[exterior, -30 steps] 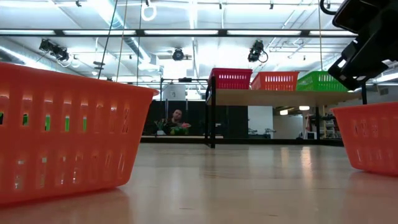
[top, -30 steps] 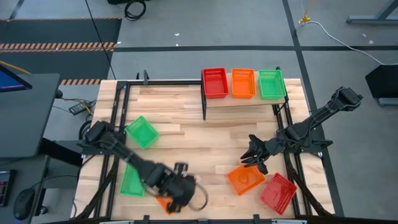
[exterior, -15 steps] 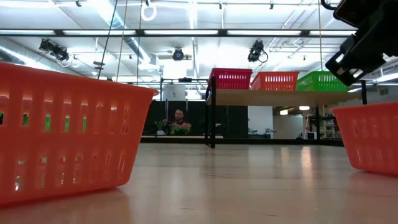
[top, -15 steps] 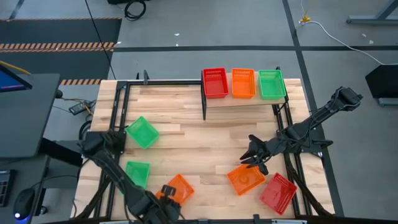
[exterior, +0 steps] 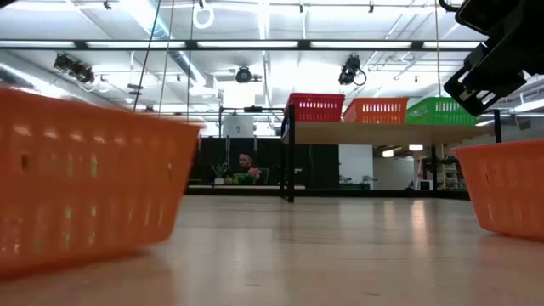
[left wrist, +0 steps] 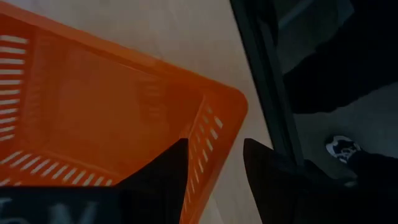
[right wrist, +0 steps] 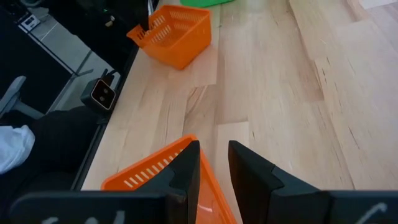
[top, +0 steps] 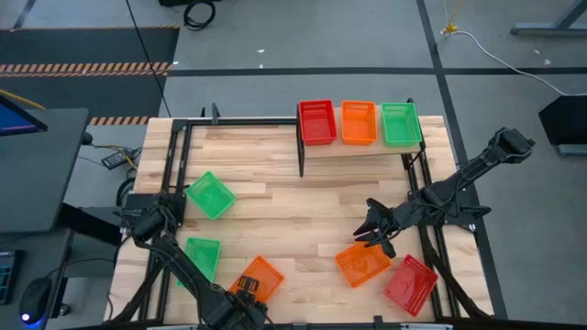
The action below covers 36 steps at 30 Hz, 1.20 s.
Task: Stack baskets on shelf by color
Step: Stack the left orange bin on top of the orange bin on the shelf
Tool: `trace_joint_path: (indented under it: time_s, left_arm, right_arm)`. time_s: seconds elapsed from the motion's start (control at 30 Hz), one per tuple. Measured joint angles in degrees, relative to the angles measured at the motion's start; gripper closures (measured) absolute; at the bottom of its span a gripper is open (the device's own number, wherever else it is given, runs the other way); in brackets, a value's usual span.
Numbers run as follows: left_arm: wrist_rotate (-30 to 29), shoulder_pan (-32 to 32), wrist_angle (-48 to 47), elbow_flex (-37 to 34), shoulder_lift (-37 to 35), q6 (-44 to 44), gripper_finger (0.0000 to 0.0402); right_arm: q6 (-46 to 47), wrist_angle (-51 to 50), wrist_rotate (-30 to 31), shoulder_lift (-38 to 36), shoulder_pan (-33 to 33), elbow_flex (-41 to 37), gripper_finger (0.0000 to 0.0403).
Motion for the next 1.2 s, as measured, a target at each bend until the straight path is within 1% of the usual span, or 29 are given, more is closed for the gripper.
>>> trace_joint_path:
  time_s: [0.47,0.63,0.73,0.9,1.1,1.2]
  left_arm:
    - [0.17,-1.27,-1.3,0.04,-2.16,-2.91,0.0241]
    - [-0.22,-2.51,-3.03,0.0,-1.73,-1.14,0.0241]
    - [-1.55,-2.49,-4.2,0.0,-1.73,-0.91,0.0242]
    - [-1.78,-2.03,-4.76,0.0,-1.15,0.64,0.0242]
    - [-1.76,-1.63,-5.07,0.0,1.59,4.48,0.0243]
    - [-1.82,-1.09,-4.93,0.0,3.16,6.01,0.0255]
  right_arm:
    - [0.26,0.02,0.0,-0.01,0.0,0.0,0.0313]
    - [1.44,0.87,0.0,-0.01,0.02,-0.01,0.0313]
    - [1.44,1.8,0.0,-0.01,0.02,0.0,0.0313]
    - [1.47,2.36,0.0,-0.01,0.04,-0.02,0.0313]
    - [1.69,2.6,0.0,0.0,0.04,-0.01,0.0313]
    - [1.67,2.58,0.0,-0.01,0.4,-0.02,0.0313]
